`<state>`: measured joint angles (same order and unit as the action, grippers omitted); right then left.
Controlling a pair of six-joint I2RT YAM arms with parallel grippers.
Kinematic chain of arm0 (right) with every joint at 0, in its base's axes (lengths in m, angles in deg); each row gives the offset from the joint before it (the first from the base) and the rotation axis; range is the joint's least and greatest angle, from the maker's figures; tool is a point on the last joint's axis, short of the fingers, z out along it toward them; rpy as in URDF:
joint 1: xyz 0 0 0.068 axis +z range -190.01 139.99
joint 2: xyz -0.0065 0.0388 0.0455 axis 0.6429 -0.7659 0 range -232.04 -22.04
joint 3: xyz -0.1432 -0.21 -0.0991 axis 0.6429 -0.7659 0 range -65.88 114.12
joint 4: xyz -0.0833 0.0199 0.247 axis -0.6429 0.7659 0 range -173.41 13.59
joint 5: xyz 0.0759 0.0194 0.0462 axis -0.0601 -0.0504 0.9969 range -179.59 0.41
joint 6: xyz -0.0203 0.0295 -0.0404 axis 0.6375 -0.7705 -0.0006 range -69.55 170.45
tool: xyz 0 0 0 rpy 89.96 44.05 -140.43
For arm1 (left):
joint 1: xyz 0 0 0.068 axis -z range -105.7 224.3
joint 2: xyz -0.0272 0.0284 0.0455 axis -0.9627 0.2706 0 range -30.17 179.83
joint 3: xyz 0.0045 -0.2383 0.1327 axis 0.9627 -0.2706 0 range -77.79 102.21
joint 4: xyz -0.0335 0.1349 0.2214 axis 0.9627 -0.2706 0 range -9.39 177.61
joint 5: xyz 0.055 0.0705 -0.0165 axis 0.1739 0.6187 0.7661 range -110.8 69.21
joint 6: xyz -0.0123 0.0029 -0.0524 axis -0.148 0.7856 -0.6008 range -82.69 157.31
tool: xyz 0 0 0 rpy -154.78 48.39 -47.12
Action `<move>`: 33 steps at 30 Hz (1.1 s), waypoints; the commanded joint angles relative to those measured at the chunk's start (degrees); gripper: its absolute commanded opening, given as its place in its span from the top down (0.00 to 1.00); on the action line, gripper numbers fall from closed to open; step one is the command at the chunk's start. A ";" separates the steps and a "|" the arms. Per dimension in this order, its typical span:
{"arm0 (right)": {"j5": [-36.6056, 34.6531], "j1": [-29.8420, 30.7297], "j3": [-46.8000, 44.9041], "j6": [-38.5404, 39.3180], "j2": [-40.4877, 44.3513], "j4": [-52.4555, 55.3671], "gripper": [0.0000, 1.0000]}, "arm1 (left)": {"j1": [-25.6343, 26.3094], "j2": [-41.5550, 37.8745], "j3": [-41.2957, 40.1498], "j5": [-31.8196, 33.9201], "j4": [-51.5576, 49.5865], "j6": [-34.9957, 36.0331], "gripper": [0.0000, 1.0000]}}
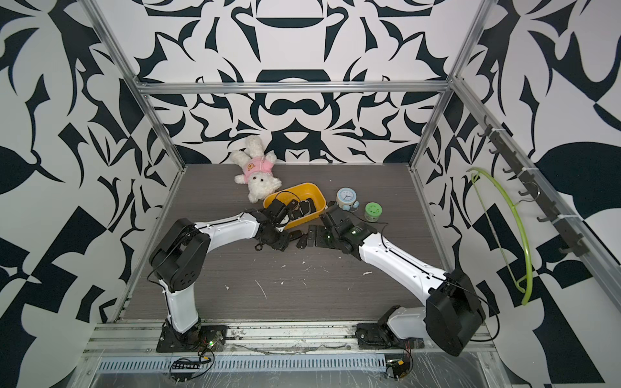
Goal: Place the car key into the storage box
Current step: Pick up the car key from the center of the board.
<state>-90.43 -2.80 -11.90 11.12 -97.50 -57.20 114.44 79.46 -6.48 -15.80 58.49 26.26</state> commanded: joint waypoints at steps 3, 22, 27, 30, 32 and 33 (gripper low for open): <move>-1.24 0.23 1.53 -0.58 1.40 -0.58 0.00 | 0.78 3.53 1.73 3.38 -5.44 0.15 0.36; -2.08 0.25 1.39 -0.50 1.46 -0.56 0.00 | 0.90 5.58 1.20 1.50 -8.40 -0.90 0.68; -2.15 0.25 2.00 -0.44 1.18 -0.31 0.00 | 0.92 4.44 1.42 1.49 -8.83 -1.38 0.83; -2.32 0.23 2.51 -0.27 1.11 -0.21 0.00 | 0.90 3.00 1.32 1.77 -9.42 -2.04 0.91; -2.33 0.23 2.92 -0.22 1.01 -0.07 0.00 | 0.90 1.26 0.83 1.50 -9.67 -2.48 0.95; -2.41 0.24 3.05 -0.11 0.94 -0.03 0.00 | 0.90 0.37 0.45 1.38 -9.68 -2.70 1.00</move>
<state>-91.39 -2.80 -11.46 10.97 -97.48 -57.13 115.19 81.05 -3.94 -12.89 54.55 24.80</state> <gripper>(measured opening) 0.996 0.392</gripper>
